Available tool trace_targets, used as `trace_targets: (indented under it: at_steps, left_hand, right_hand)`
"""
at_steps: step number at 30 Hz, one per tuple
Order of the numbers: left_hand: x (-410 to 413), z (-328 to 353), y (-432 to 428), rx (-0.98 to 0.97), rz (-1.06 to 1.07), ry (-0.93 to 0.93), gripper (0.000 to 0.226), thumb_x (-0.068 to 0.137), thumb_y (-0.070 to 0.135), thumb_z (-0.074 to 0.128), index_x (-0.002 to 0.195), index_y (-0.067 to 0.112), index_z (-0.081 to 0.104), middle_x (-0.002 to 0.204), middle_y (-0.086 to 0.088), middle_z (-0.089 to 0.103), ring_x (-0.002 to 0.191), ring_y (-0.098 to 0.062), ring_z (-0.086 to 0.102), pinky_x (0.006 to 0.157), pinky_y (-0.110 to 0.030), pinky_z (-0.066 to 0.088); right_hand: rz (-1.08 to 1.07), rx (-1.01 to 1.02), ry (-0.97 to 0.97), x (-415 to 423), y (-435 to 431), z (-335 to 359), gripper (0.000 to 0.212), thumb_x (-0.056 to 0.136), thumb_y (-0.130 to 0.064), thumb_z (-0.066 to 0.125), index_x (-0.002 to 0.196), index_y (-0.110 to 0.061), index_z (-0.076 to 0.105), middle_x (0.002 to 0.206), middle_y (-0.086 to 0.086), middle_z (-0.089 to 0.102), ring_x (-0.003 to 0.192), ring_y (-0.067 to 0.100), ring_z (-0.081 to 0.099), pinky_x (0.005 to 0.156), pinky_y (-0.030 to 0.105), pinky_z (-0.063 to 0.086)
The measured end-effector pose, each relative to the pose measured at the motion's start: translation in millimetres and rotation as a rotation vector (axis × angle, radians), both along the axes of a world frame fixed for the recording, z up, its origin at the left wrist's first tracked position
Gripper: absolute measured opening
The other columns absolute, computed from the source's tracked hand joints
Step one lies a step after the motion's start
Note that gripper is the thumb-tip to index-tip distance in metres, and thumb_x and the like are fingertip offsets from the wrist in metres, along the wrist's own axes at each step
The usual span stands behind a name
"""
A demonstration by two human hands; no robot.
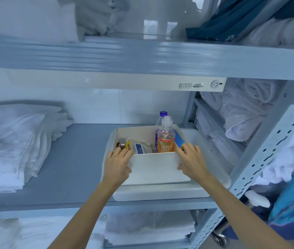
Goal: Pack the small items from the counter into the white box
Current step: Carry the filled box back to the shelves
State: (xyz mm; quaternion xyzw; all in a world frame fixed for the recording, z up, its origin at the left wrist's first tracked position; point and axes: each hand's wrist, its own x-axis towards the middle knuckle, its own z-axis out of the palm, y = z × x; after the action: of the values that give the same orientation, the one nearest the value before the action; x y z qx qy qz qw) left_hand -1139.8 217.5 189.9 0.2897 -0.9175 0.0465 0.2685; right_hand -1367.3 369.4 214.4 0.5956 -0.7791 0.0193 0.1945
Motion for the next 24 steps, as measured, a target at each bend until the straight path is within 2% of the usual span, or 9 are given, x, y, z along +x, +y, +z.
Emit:
trace_targets:
  at_steps: [4, 7, 9, 12, 15, 19, 22, 24]
  left_hand:
    - [-5.6, -21.5, -5.4, 0.078, 0.047, -0.095, 0.066, 0.024, 0.015, 0.088, 0.085, 0.017, 0.063, 0.080, 0.006, 0.064, 0.075, -0.021, 0.057, 0.059, -0.029, 0.039]
    - [-7.4, -38.1, -6.1, 0.135, 0.062, -0.147, 0.070, 0.022, 0.014, 0.089, 0.089, 0.017, 0.065, 0.083, 0.005, 0.066, 0.079, -0.022, 0.061, 0.059, -0.028, 0.042]
    - [-8.5, -47.0, -4.7, 0.142, 0.052, -0.154, 0.067, 0.025, 0.010, 0.086, 0.088, 0.016, 0.064, 0.079, 0.005, 0.063, 0.075, -0.022, 0.059, 0.057, -0.028, 0.040]
    - [-7.9, -53.6, -6.3, 0.157, 0.036, -0.172, 0.060, 0.031, 0.008, 0.086, 0.084, 0.018, 0.060, 0.073, 0.006, 0.058, 0.068, -0.020, 0.053, 0.055, -0.028, 0.037]
    - [-2.7, -62.5, -12.6, 0.167, 0.030, -0.208, 0.054, 0.037, 0.008, 0.090, 0.084, 0.018, 0.063, 0.073, 0.005, 0.060, 0.066, -0.021, 0.055, 0.054, -0.028, 0.038]
    - [3.1, -71.6, -11.4, 0.175, 0.043, -0.195, 0.047, 0.042, -0.003, 0.086, 0.077, 0.019, 0.065, 0.068, 0.005, 0.060, 0.061, -0.021, 0.056, 0.051, -0.026, 0.040]
    - [6.3, -76.8, -5.5, 0.186, 0.029, -0.192, 0.048, 0.037, -0.009, 0.084, 0.072, 0.019, 0.066, 0.062, 0.005, 0.058, 0.054, -0.020, 0.055, 0.045, -0.021, 0.037]
    - [7.1, -80.5, -4.9, 0.211, 0.037, -0.209, 0.051, 0.034, -0.012, 0.081, 0.070, 0.021, 0.066, 0.060, 0.007, 0.057, 0.053, -0.019, 0.054, 0.042, -0.020, 0.035]
  right_hand:
    - [-0.014, 0.078, -0.060, -5.6, -7.2, -23.5, 0.072, 0.021, -0.033, 0.090, 0.086, -0.018, 0.062, 0.076, -0.003, 0.053, 0.069, 0.018, 0.053, 0.063, 0.026, 0.021]
    - [-0.007, 0.120, -0.124, -7.9, -10.9, -42.5, 0.066, 0.028, -0.029, 0.088, 0.087, -0.020, 0.060, 0.078, -0.004, 0.054, 0.072, 0.017, 0.055, 0.064, 0.024, 0.033]
    - [-0.001, 0.146, -0.148, -9.5, -11.4, -54.4, 0.061, 0.032, -0.025, 0.085, 0.087, -0.020, 0.060, 0.080, -0.004, 0.054, 0.074, 0.017, 0.056, 0.062, 0.024, 0.036]
    - [0.014, 0.181, -0.136, -12.5, -11.5, -64.9, 0.063, 0.029, -0.034, 0.088, 0.085, -0.023, 0.061, 0.077, -0.007, 0.055, 0.070, 0.014, 0.054, 0.059, 0.023, 0.040]
    - [0.042, 0.204, -0.133, -11.8, -10.3, -67.4, 0.061, 0.032, -0.036, 0.090, 0.082, -0.022, 0.060, 0.075, -0.007, 0.055, 0.067, 0.015, 0.054, 0.055, 0.024, 0.041]
    - [0.104, 0.211, -0.126, -8.4, -7.8, -76.2, 0.052, 0.039, -0.028, 0.091, 0.080, -0.022, 0.060, 0.074, -0.007, 0.056, 0.063, 0.015, 0.054, 0.050, 0.023, 0.036]
    - [0.116, 0.233, -0.165, -6.9, -5.7, -81.8, 0.036, 0.054, -0.018, 0.086, 0.082, -0.021, 0.064, 0.076, -0.004, 0.059, 0.066, 0.017, 0.057, 0.049, 0.023, 0.034]
    - [0.125, 0.268, -0.242, -7.2, -6.1, -83.5, 0.023, 0.079, -0.012, 0.067, 0.101, -0.019, 0.064, 0.094, 0.000, 0.060, 0.085, 0.021, 0.057, 0.058, 0.028, 0.041]
